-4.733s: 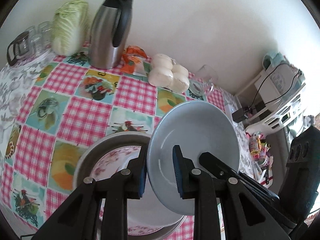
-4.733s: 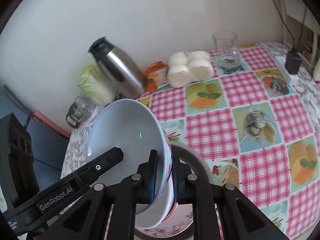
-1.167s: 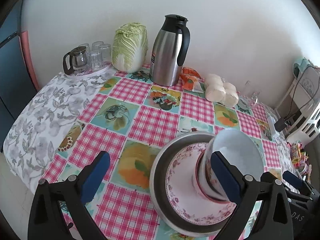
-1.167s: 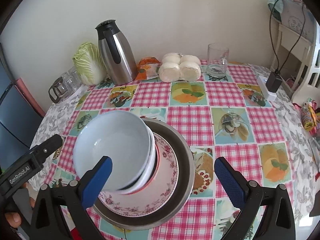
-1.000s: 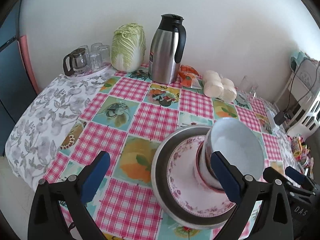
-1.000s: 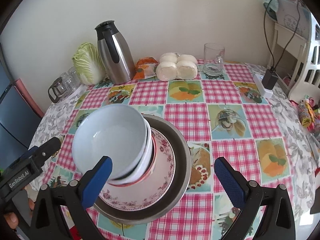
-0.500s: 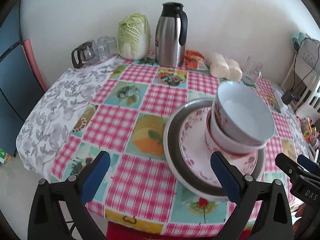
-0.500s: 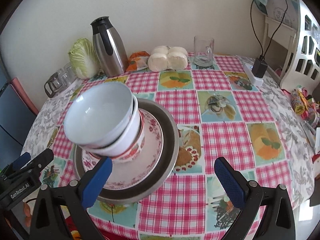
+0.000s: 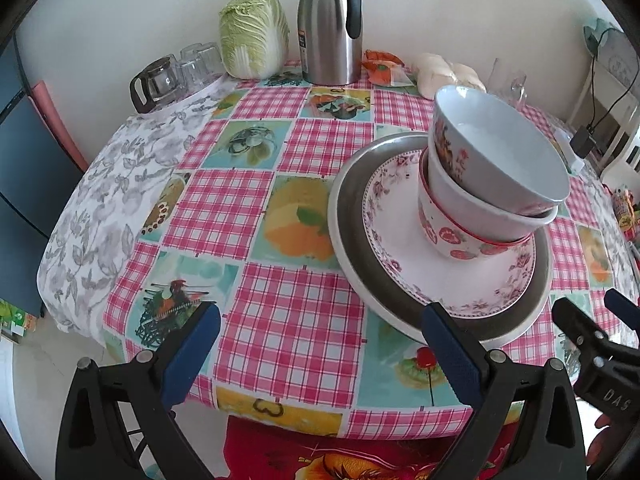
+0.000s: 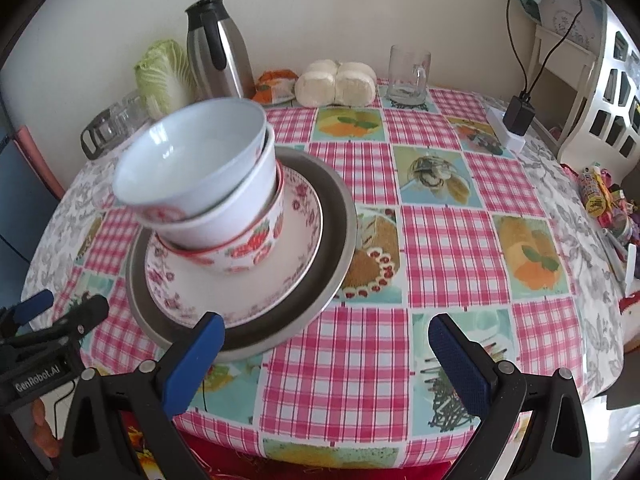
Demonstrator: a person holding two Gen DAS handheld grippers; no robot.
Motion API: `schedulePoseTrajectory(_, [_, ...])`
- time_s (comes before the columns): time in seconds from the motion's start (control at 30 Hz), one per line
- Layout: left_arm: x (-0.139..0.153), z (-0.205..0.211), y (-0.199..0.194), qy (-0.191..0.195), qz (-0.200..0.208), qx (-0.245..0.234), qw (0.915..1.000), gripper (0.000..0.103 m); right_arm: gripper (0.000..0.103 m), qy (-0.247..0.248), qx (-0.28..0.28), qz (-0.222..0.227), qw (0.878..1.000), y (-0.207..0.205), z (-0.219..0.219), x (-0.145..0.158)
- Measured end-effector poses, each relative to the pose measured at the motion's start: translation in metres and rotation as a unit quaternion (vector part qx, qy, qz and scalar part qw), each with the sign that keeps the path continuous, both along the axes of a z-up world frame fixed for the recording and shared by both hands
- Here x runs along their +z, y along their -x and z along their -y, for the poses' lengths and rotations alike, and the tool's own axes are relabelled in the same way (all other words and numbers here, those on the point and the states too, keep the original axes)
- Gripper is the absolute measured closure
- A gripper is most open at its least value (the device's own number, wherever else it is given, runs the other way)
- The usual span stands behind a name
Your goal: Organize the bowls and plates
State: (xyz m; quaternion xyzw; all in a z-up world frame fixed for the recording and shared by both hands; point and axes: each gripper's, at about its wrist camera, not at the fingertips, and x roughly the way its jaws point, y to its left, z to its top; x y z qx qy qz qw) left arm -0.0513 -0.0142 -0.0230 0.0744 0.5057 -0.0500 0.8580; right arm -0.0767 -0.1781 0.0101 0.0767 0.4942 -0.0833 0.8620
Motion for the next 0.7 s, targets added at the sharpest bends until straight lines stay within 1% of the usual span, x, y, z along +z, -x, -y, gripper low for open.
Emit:
schedulePoseTrajectory(0.37, [-0.0069, -0.0015, -0.0056, 0.006, -0.024, -0.008, 0.9997, 0.003, 0.000, 0.010, 0.002, -0.017, 1.000, -0.0040, -0.0015, -0.0080])
schedulePoseTrajectory(0.7, [-0.0053, 0.0000, -0.0046, 0.010, -0.018, -0.014, 0.9997, 0.003, 0.000, 0.012, 0.003, -0.021, 1.000, -0.0052, -0.0020, -0.0104])
